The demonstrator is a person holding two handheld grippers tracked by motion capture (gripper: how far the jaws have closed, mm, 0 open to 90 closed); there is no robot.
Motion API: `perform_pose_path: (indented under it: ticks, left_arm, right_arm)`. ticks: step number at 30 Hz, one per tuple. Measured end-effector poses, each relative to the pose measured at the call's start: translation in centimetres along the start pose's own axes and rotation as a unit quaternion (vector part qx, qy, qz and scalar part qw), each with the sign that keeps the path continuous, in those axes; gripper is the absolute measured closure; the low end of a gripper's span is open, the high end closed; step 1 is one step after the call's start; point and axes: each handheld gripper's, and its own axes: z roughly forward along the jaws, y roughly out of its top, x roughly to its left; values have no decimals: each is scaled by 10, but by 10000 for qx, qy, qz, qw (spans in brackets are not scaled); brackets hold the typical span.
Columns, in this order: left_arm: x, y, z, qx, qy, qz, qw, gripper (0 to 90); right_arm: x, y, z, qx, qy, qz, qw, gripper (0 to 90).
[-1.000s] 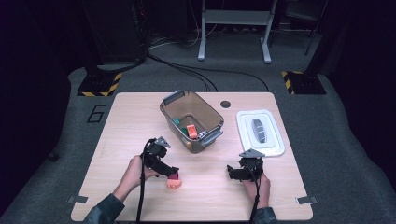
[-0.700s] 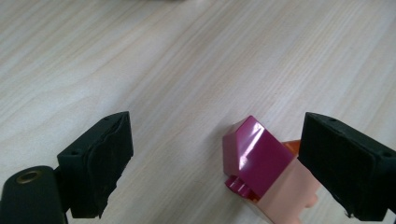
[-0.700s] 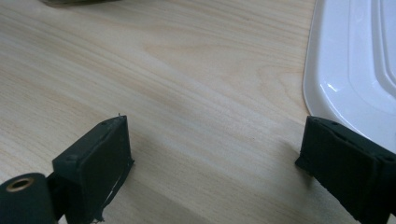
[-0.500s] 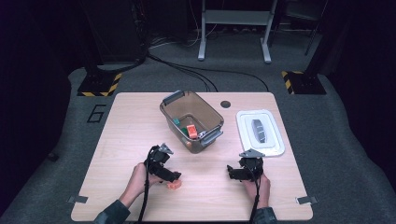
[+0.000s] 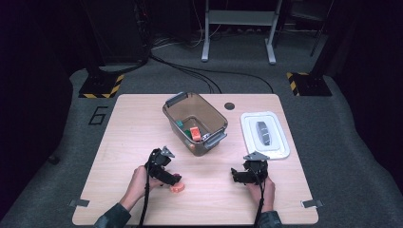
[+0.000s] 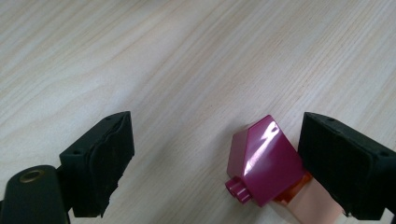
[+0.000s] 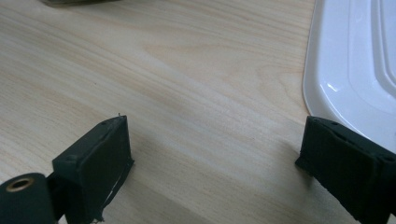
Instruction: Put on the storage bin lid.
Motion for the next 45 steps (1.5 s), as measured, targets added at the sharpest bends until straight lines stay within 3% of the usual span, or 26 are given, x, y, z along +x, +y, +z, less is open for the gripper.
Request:
perform_pose_path:
  ticks: [10,22,25,28,32,33,39,43,45]
  left_arm:
    - [7,-12,-3,53,224,14,9997,124]
    - [8,-17,3,27,193,-110,9997,75]
    - [8,-19,2,-8,137,-115,9998,105]
    - [6,-20,1,-80,129,-38,9999,326]
    - [6,-23,1,-80,100,19,9999,445]
    - [6,-24,1,-137,112,81,9998,548]
    - [6,-28,1,-297,123,85,9994,569]
    - [11,-24,-4,-395,-21,-25,9992,569]
    - [13,-21,-7,-423,4,-53,9991,569]
  right_arm:
    - [0,0,0,1,0,0,10000,77]
    - [0,0,0,0,0,-2,10000,77]
    - [0,0,0,1,0,0,10000,77]
    - [0,0,0,1,0,-1,10000,77]
    - [0,0,0,1,-1,-1,10000,77]
    - [0,0,0,1,-3,-2,10000,77]
    - [0,0,0,1,-11,6,10000,77]
    - [0,0,0,5,-12,10,10000,76]
    - [0,0,0,4,-12,9,10000,76]
